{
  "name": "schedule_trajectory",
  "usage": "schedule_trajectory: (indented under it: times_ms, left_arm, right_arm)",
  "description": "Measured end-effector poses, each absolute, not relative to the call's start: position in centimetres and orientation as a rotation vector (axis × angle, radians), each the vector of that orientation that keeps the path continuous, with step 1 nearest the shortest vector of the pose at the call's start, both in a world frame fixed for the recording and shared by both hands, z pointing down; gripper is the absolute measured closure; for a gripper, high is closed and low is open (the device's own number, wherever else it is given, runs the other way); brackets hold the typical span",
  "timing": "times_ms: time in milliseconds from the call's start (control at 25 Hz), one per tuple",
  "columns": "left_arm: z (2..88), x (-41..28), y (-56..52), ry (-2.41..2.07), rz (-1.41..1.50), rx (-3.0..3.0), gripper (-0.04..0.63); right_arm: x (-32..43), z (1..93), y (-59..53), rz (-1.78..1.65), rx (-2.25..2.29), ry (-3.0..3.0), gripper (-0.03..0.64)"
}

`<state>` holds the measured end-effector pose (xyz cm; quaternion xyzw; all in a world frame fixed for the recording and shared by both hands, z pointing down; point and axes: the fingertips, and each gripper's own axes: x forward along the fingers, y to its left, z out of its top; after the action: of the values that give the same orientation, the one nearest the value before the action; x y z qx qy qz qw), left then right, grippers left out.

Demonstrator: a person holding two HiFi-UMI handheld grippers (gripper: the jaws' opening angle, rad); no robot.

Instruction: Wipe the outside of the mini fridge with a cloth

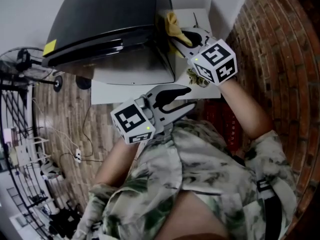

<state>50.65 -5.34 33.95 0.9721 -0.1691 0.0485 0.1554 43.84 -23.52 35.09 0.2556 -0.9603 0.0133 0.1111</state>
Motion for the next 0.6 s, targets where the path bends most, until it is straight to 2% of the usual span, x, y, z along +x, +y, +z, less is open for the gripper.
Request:
schedule_trajectory:
  times_ms: [600]
  left_arm:
    - [34.7,49.2,-5.7,-0.527,0.170,2.747,0.457]
  right_arm:
    - [43.4,54.8,-21.9,0.281,0.682,-2.564,0.520]
